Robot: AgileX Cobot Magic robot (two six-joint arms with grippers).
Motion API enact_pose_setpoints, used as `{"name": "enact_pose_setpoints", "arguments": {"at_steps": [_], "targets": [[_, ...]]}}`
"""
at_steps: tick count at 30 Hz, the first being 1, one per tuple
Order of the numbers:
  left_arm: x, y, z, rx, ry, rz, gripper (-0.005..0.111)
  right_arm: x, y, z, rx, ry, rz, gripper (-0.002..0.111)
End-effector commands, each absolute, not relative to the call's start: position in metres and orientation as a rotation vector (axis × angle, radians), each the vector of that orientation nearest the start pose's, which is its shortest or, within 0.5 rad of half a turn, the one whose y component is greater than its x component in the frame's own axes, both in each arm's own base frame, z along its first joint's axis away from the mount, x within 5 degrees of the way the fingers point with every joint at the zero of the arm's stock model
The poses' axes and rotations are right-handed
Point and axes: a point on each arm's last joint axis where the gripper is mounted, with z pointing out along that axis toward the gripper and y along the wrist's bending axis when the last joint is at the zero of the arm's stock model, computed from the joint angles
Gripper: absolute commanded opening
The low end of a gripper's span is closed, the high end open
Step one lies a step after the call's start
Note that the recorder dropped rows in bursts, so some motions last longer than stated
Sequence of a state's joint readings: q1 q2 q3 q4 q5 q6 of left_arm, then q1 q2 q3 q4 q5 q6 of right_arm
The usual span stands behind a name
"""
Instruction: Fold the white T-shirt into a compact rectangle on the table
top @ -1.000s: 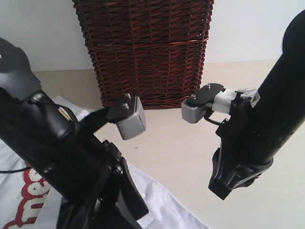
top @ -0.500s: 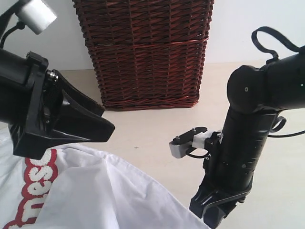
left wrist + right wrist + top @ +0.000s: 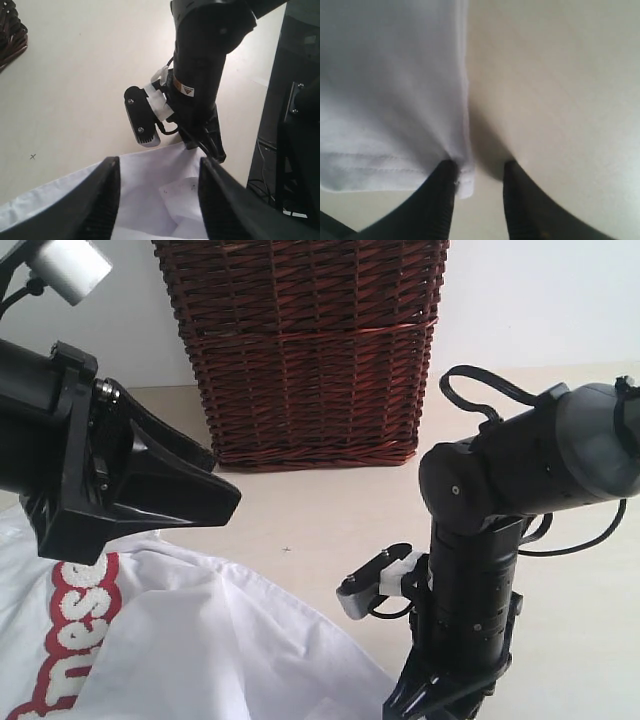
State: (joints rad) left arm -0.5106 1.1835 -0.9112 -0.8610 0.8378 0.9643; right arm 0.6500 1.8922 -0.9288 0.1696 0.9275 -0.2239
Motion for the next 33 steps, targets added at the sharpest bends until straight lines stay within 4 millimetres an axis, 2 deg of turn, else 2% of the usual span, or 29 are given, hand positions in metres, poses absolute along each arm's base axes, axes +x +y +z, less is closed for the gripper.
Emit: {"name": "enact_pose_setpoints", "arguments": {"at_steps": [1,6,10,14,24,33], "targets": [[0.176,-0.157,0.321,1.157,2.025,-0.826,0.048,0.217,0.181,0.103,-1.261,3.177,0.107,0.023],[0.176,-0.157,0.321,1.155,2.026,-0.827,0.048,0.215,0.180,0.104,-1.326,3.171,0.125,0.000],[0.176,-0.157,0.321,1.146,2.038,-0.835,0.048,0.219,0.178,0.105,-1.376,3.136,0.062,0.000],[0.174,-0.156,0.315,1.146,2.057,-0.839,0.048,0.235,0.176,0.119,-1.318,3.069,-0.137,0.000],[0.171,-0.154,0.298,1.134,2.114,-0.853,0.048,0.288,0.162,0.165,-1.124,2.663,-0.742,0.000],[0.168,-0.152,0.285,1.106,2.158,-0.866,0.048,0.329,0.167,0.211,-0.924,2.290,-0.949,0.000]]}}
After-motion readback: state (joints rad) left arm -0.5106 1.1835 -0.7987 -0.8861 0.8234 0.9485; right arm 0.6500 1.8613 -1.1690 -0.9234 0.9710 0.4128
